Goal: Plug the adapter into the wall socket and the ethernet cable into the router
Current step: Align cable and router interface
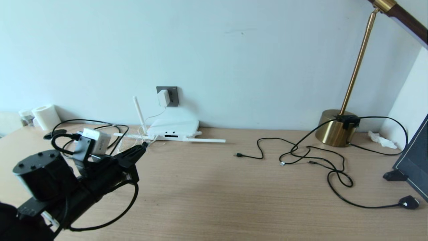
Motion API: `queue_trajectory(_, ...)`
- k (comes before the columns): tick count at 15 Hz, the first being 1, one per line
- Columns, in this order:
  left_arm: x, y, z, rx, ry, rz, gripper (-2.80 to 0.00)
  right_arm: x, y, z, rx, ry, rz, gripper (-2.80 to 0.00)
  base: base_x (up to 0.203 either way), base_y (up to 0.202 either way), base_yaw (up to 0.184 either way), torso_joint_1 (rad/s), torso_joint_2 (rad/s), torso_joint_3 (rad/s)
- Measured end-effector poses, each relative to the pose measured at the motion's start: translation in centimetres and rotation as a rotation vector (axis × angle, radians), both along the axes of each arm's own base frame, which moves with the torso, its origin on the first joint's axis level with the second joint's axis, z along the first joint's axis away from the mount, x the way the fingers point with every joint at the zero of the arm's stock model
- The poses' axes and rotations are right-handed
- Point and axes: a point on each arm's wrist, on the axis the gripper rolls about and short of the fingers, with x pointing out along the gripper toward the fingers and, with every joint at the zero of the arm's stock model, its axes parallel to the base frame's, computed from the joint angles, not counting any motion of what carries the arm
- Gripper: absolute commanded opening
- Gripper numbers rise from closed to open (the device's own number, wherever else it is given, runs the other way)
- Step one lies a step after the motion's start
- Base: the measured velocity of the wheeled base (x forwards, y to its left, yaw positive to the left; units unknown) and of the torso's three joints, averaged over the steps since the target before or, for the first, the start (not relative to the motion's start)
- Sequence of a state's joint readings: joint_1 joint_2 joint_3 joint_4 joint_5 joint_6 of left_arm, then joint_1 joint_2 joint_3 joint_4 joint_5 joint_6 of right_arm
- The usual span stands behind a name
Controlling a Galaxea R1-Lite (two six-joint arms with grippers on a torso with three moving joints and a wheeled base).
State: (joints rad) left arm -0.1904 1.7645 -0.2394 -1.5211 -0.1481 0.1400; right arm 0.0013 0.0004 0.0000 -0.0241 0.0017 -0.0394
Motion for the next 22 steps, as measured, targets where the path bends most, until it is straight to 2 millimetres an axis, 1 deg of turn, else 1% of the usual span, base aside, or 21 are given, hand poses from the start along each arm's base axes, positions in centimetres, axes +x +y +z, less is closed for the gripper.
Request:
queue_trajectory(7, 0.0, -0.1, 1.1, -0.010, -0.049, -0.008, -2.80, 0.0, 0.0, 0.1, 0.004, -0.006, 0.000, 0.00, 0.000, 0.000, 0.000, -0.131, 0.44, 0.307)
queue_trajectory(14, 1.8, -0.5, 3.6, -0.029, -0.170, -0.009, -2.80, 0.0, 0.0, 0.1, 0.007, -0.006, -0.001, 0.00, 0.000, 0.000, 0.000, -0.009, 0.04, 0.034)
queue_trajectory(15, 2.2, -0.6, 3.9, -0.031, -0.178, -0.009, -2.80, 0.0, 0.0, 0.1, 0.005, -0.005, -0.001, 0.00, 0.000, 0.000, 0.000, 0.000, 0.00, 0.000)
queue_trajectory(17, 3.2, -0.8, 4.2, -0.026, -0.120, -0.009, -2.80, 0.0, 0.0, 0.0, 0.007, -0.003, -0.002, 0.00, 0.000, 0.000, 0.000, 0.000, 0.00, 0.000)
queue_trajectory(20, 5.6, -1.2, 6.5, -0.059, -0.059, -0.010, -2.80, 0.0, 0.0, 0.0, 0.012, -0.002, -0.001, 0.00, 0.000, 0.000, 0.000, 0.000, 0.00, 0.000)
queue_trajectory(22, 7.6, -1.3, 7.9, -0.068, -0.013, -0.008, -2.80, 0.0, 0.0, 0.0, 0.012, -0.002, -0.001, 0.00, 0.000, 0.000, 0.000, 0.000, 0.00, 0.000)
